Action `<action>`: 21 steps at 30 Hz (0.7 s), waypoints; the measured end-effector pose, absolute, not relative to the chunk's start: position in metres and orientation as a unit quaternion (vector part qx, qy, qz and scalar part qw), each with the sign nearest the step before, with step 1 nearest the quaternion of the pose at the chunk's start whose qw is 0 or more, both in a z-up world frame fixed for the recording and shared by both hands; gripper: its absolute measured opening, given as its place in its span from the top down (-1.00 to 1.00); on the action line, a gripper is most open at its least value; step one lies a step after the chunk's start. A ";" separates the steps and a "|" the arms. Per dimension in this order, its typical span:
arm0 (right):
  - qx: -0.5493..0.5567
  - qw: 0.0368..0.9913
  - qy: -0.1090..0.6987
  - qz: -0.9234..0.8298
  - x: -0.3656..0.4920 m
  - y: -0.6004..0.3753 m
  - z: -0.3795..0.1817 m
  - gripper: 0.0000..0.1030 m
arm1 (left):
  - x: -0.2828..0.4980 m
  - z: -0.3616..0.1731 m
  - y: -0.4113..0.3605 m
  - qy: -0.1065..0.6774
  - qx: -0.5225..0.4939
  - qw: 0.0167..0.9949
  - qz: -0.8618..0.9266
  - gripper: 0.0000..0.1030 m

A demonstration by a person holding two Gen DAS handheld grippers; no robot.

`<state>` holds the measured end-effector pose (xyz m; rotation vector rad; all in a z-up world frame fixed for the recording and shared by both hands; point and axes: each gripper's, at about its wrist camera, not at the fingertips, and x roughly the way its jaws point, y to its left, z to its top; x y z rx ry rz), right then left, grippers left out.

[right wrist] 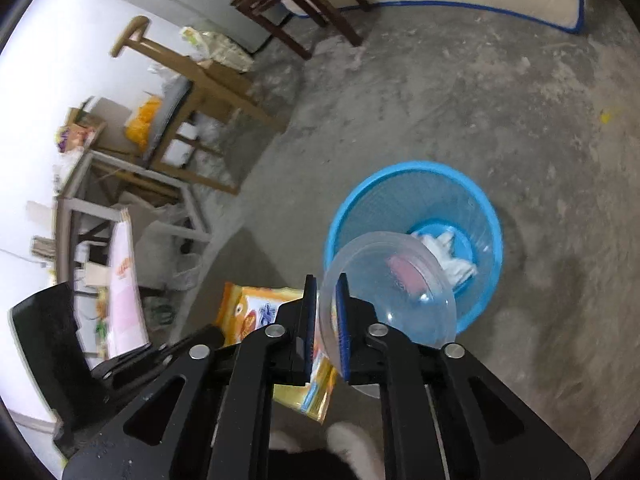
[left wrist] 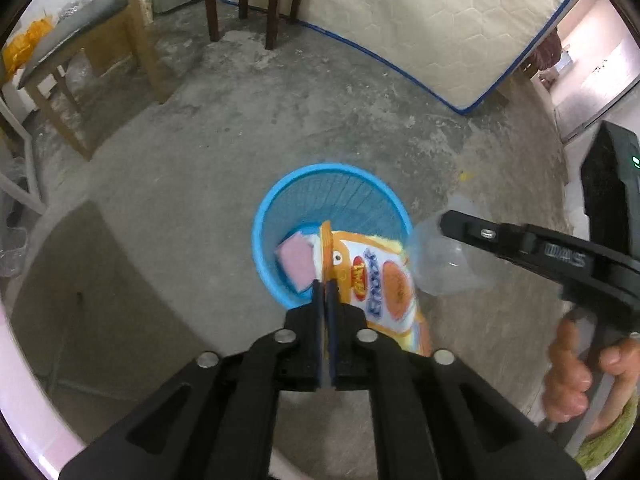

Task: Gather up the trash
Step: 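Carry bag and bowl over the wastebasket and release both, then move both tools back to the table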

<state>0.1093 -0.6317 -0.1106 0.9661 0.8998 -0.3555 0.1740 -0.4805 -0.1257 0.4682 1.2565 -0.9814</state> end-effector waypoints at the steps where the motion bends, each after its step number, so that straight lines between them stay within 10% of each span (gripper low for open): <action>1: 0.441 0.775 0.418 -0.174 0.115 -0.636 -0.117 0.45 | 0.175 -0.130 -0.485 0.561 0.205 0.675 -0.432 0.35; 6: 0.422 0.751 0.455 -0.224 0.125 -0.648 -0.154 -0.02 | 0.179 -0.137 -0.487 0.558 0.175 0.694 -0.419 -0.19; 21: 0.402 0.764 0.438 -0.251 0.105 -0.645 -0.144 -0.50 | 0.193 -0.081 -0.424 0.504 0.129 0.739 -0.427 -0.46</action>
